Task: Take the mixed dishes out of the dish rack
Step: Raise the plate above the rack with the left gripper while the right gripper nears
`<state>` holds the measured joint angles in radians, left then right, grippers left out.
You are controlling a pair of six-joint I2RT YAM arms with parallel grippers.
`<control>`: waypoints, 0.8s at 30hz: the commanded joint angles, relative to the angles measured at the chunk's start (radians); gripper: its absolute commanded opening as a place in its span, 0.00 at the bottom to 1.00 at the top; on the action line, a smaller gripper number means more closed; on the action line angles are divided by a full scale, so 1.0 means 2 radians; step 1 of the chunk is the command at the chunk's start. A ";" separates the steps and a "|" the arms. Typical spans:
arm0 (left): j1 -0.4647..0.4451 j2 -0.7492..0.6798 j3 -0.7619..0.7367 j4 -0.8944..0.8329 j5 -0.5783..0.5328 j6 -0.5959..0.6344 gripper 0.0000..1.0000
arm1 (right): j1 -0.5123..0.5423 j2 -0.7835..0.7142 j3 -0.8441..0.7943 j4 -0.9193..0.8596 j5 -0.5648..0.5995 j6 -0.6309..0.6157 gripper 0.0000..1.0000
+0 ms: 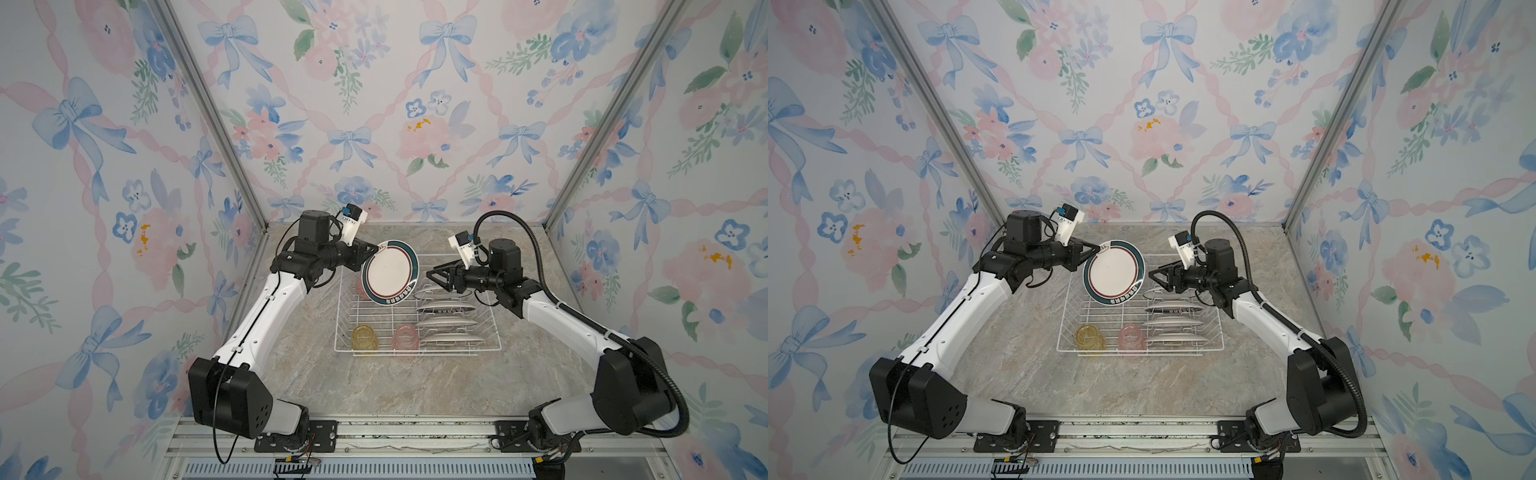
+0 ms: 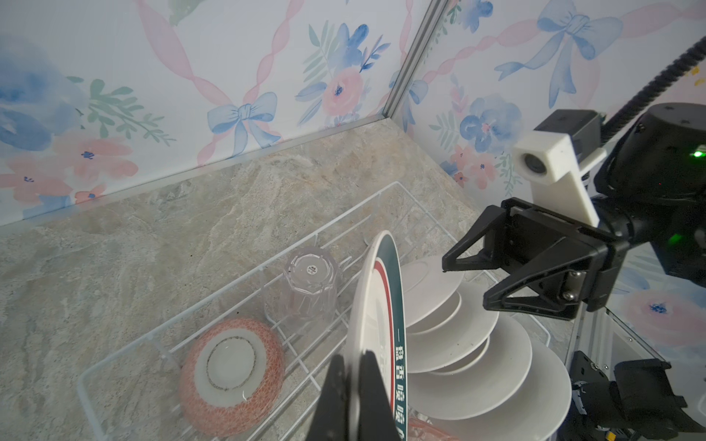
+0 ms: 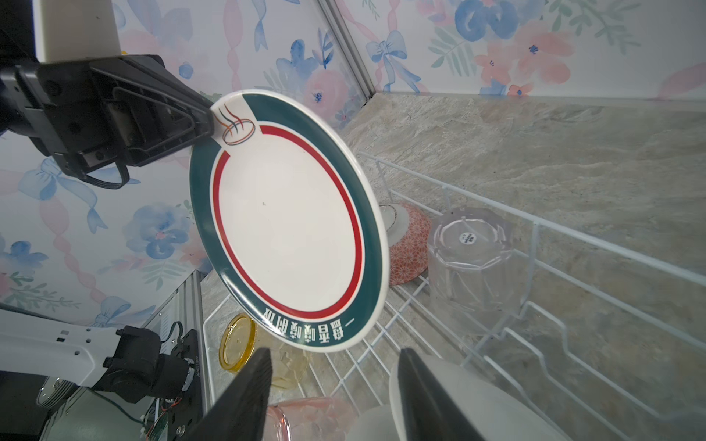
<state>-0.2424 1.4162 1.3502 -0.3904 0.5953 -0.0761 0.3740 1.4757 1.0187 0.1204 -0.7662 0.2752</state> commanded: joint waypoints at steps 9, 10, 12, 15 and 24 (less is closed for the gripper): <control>0.002 0.001 0.008 0.046 0.055 -0.013 0.00 | -0.002 0.072 0.041 0.089 -0.062 0.046 0.57; 0.002 0.002 0.008 0.048 0.056 -0.013 0.00 | -0.002 0.077 0.039 0.105 -0.066 0.054 0.57; 0.002 0.004 0.008 0.052 0.060 -0.016 0.00 | -0.002 0.087 0.037 0.135 -0.074 0.070 0.57; 0.002 0.009 0.008 0.064 0.070 -0.022 0.00 | -0.005 0.113 0.035 0.175 -0.084 0.095 0.57; 0.003 0.039 0.016 0.083 0.090 -0.033 0.00 | -0.012 0.238 0.051 0.643 -0.163 0.445 0.31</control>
<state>-0.2424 1.4799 1.3506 -0.2787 0.7284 -0.1177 0.3634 1.8828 1.0817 0.9806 -1.0149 0.8467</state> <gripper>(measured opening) 0.048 0.327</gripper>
